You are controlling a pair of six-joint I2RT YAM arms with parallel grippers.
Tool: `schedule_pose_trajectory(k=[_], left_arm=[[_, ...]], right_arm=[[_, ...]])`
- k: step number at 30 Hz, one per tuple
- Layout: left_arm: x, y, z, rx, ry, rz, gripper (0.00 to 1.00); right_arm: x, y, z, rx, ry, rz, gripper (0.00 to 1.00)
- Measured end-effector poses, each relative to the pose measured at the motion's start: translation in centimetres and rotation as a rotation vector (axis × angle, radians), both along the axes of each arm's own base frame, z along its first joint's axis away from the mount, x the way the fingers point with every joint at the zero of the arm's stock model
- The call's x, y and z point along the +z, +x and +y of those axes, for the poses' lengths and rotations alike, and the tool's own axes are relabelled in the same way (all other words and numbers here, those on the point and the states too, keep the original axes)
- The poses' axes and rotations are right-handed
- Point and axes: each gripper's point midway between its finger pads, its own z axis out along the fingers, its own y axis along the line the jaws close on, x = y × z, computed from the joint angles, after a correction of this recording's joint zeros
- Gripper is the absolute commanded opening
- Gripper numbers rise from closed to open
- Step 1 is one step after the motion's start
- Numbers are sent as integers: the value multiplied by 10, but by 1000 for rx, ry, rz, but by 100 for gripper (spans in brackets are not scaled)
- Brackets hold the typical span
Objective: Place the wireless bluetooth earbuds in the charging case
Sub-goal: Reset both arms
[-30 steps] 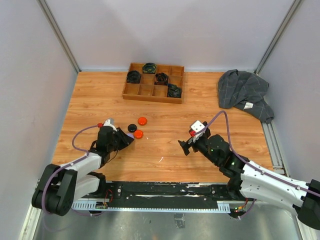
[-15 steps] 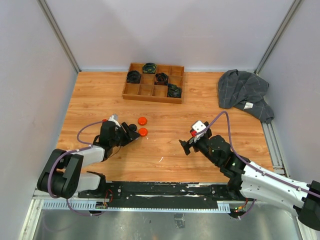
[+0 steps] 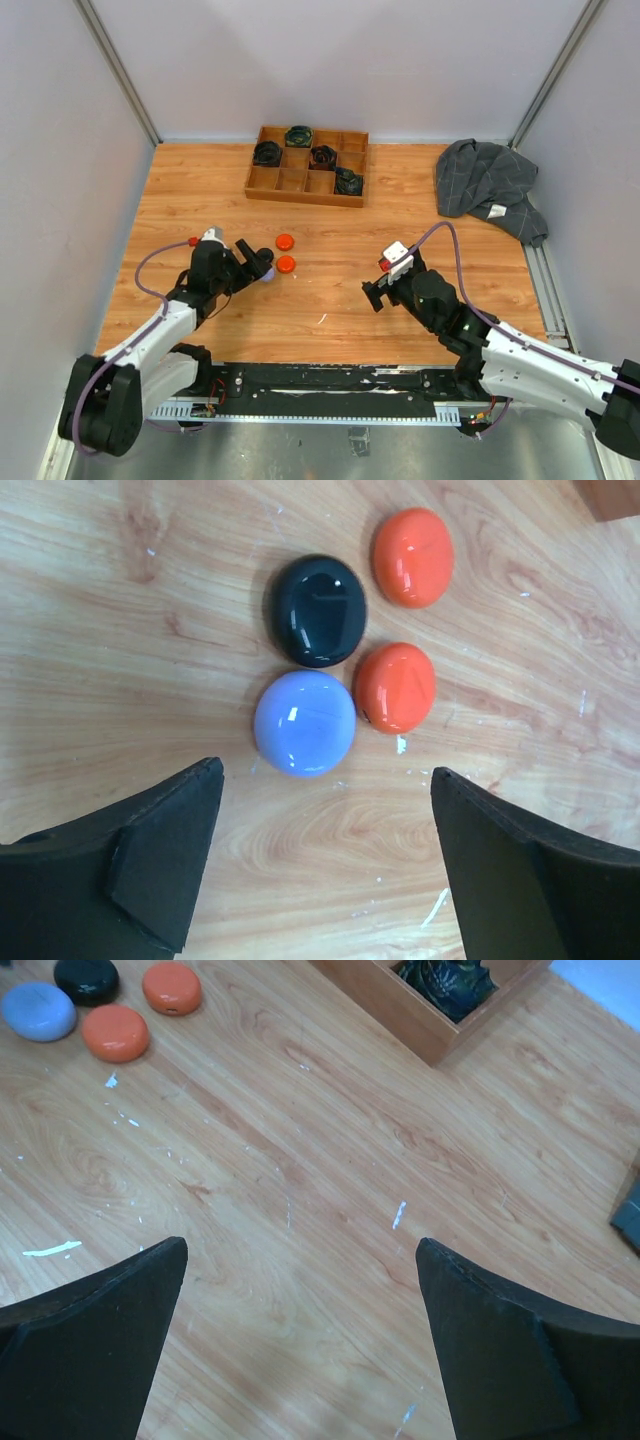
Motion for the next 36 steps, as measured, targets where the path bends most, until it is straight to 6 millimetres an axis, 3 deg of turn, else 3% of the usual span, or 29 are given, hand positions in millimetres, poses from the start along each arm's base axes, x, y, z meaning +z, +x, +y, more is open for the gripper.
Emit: schedule_pose_trajectory(k=[3,10,16,22,28,36], left_arm=[[26,-1,5,-4,28,-43,99],[124,-16,13,-5,16,-306,99],[183,-39,31,27,49,-523,99],[203,-57,46,66,90,-636,99],[218,-70,52,83,83,-730,99],[208,-69,49,61,89,-725,99]], right_arm=[[-3,-1,-5,-21,-20,22,99],[6,2,-30,-135,-15,4,99],[26,1,-59,-245,43,-43,98],[47,-2,-83,-348,156,-83,98],[44,-4,-99,-421,187,-84,98],[39,-4,-104,-445,189,-79,99]])
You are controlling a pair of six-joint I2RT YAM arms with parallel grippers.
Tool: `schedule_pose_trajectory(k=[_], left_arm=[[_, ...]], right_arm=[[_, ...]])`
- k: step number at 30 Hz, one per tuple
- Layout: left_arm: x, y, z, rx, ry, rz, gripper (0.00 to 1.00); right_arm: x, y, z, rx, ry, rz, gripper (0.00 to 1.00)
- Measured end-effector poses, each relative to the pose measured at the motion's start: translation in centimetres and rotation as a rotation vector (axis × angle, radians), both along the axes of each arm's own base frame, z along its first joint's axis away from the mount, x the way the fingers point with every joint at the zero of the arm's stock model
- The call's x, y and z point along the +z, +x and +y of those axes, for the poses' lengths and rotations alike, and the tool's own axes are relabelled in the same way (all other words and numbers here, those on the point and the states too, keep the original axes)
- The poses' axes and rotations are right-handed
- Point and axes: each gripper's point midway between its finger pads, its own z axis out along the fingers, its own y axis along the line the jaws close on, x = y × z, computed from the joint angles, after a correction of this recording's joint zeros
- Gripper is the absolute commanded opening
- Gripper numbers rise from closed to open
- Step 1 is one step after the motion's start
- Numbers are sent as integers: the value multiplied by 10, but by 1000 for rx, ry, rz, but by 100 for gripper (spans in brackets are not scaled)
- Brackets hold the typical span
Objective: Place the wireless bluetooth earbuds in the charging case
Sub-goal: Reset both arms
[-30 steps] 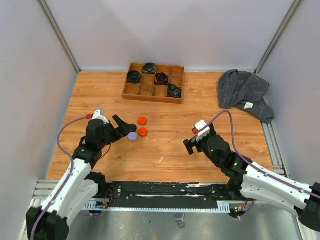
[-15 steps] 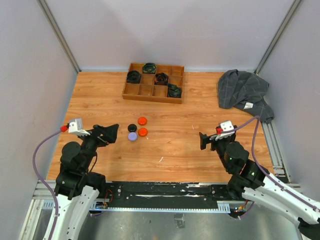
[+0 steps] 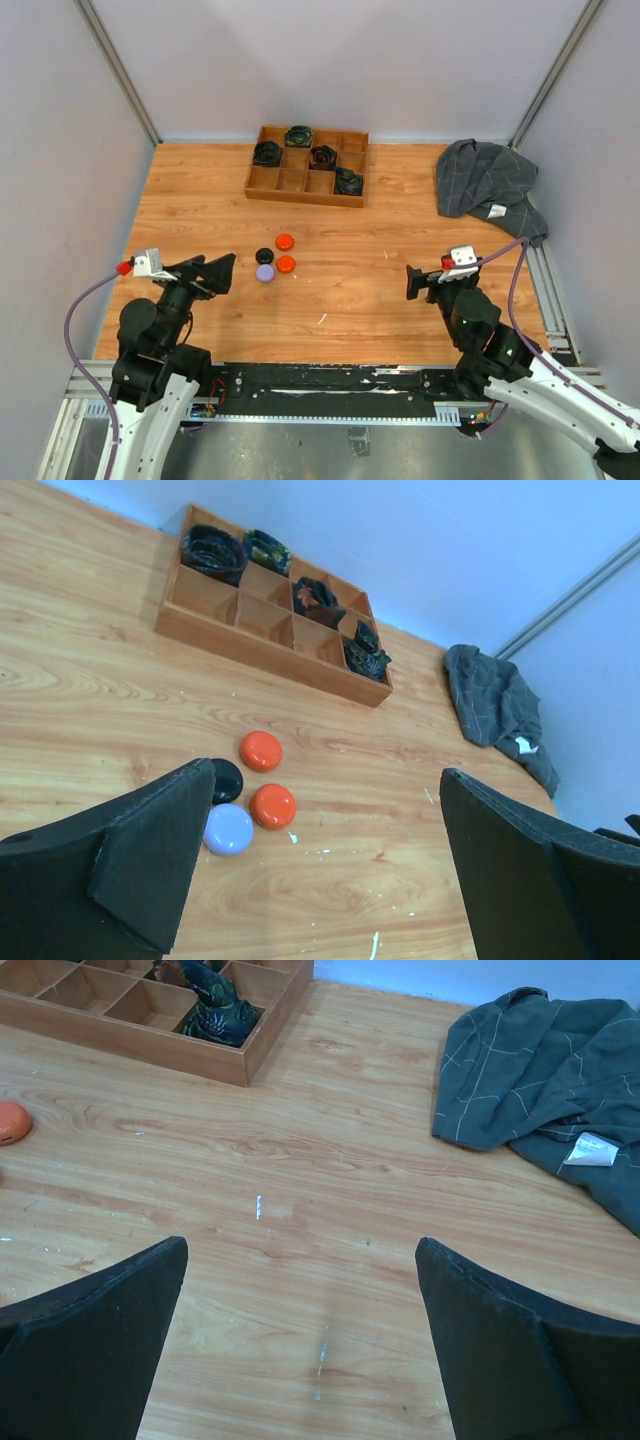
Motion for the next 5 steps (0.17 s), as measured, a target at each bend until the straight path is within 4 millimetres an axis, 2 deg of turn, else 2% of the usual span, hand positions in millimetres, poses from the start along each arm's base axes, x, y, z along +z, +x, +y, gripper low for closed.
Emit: schedule_pose_trajectory(k=[5], left_arm=[[0,1,0,-3,7,-5,99]], right_arm=[[3,-2,-3,-4,15,-11,99]])
